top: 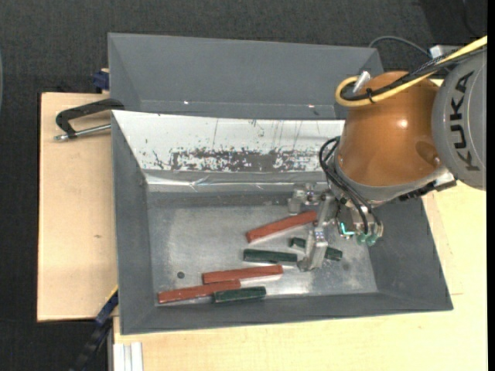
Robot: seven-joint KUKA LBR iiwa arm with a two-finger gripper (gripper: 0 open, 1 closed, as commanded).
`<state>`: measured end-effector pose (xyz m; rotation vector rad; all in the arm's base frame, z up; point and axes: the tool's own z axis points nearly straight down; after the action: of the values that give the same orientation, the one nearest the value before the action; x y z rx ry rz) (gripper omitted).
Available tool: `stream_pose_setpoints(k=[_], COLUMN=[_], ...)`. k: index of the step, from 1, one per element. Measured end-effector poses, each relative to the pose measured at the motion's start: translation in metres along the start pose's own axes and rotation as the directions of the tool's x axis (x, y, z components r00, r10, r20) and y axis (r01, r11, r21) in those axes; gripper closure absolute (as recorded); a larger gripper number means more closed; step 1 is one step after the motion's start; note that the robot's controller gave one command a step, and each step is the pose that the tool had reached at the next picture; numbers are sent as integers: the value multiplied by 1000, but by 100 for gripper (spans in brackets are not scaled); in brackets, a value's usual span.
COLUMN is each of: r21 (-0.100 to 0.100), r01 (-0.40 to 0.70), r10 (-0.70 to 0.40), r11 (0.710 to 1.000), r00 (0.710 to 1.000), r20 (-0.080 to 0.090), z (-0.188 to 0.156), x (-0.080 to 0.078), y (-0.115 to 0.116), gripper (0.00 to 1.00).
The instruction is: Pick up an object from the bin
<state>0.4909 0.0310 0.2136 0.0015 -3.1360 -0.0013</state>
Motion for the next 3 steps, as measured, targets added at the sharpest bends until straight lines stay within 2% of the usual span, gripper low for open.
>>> stream_pose_setpoints(k=[1,3], r21=[-1,1], r01=[-1,153], r10=[1,-153], r11=[1000,988], r00=[1000,988], r20=[8,12], z=[-4,145], x=[-2,-84], y=[0,-24], gripper=[0,0])
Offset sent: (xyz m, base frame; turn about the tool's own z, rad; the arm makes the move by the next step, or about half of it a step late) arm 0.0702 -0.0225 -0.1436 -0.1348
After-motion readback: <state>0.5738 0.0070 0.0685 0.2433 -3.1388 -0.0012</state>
